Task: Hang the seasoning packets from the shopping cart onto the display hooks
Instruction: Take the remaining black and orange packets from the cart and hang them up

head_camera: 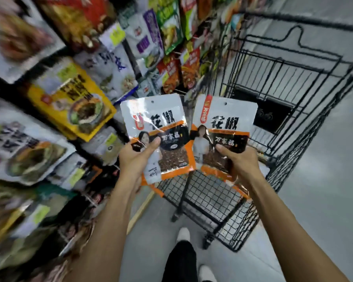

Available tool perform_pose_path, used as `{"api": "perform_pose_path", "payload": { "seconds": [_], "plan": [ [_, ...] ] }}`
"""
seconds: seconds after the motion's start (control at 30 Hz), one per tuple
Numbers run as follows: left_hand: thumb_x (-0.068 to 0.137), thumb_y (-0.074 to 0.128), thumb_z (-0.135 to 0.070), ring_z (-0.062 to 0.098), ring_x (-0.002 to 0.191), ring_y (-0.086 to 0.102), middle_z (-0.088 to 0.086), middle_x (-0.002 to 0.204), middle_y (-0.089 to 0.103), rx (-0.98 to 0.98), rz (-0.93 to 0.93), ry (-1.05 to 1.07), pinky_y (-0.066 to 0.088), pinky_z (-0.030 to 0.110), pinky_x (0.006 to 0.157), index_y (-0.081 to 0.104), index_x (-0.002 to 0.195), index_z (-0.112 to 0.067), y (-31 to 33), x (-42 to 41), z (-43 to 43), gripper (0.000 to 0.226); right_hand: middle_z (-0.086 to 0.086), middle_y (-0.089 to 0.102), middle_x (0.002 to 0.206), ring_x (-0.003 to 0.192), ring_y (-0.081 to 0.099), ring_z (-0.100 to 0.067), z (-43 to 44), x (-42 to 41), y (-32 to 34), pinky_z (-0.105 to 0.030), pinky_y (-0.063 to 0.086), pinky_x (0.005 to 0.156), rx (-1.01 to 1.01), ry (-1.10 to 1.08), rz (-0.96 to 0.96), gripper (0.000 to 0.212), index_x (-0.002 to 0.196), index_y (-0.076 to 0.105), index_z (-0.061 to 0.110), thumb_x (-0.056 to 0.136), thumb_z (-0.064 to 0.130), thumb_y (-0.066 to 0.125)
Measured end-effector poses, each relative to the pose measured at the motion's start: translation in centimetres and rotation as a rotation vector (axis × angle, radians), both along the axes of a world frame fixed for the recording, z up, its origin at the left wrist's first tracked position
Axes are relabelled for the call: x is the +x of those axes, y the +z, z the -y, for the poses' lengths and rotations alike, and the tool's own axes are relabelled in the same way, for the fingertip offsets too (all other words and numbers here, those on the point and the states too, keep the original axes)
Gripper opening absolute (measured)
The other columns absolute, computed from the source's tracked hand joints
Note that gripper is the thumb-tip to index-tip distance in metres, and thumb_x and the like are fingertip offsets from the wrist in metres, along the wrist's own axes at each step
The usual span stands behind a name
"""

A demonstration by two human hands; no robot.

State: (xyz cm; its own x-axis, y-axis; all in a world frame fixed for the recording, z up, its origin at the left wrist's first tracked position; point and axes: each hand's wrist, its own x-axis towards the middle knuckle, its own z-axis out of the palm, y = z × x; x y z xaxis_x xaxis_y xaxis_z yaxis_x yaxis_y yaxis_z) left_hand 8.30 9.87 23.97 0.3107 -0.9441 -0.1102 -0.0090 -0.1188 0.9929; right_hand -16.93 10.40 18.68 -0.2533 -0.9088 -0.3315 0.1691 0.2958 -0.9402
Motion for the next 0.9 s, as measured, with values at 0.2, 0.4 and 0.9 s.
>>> {"api": "perform_pose_path", "payload": {
  "seconds": [0.2, 0.4, 0.9],
  "plan": [
    [0.058, 0.081, -0.049, 0.007, 0.051, 0.043, -0.011, 0.055, 0.045, -0.082, 0.102, 0.258, 0.037, 0.022, 0.053, 0.047, 0.056, -0.028, 6.8, 8.3, -8.7, 0.04, 0.006, 0.076, 0.077, 0.074, 0.073, -0.013, -1.9, 8.1, 8.8, -0.024, 0.055, 0.061, -0.195, 0.246, 0.006, 0.014, 0.074, 0.075, 0.021, 0.067, 0.016, 0.086],
    [0.062, 0.081, -0.042, 0.005, 0.055, 0.051, -0.013, 0.058, 0.055, -0.191, 0.164, 0.527, 0.042, 0.018, 0.05, 0.056, 0.068, -0.018, 13.3, 17.3, -20.7, 0.036, 0.01, 0.074, 0.067, 0.061, 0.069, -0.003, -6.4, 20.1, 15.1, -0.016, 0.052, 0.053, -0.322, 0.522, 0.09, 0.017, 0.069, 0.072, 0.018, 0.07, 0.004, 0.081],
    [0.072, 0.08, -0.033, 0.019, 0.081, 0.061, 0.002, 0.086, 0.065, -0.215, 0.224, 0.86, 0.054, 0.042, 0.078, 0.062, 0.088, -0.023, 20.3, 37.8, -57.1, 0.025, 0.005, 0.077, 0.085, 0.079, 0.073, -0.011, -33.1, 46.9, 22.6, -0.018, 0.055, 0.057, -0.471, 1.061, 0.185, 0.039, 0.085, 0.073, 0.021, 0.052, 0.038, 0.086]
  ]
}}
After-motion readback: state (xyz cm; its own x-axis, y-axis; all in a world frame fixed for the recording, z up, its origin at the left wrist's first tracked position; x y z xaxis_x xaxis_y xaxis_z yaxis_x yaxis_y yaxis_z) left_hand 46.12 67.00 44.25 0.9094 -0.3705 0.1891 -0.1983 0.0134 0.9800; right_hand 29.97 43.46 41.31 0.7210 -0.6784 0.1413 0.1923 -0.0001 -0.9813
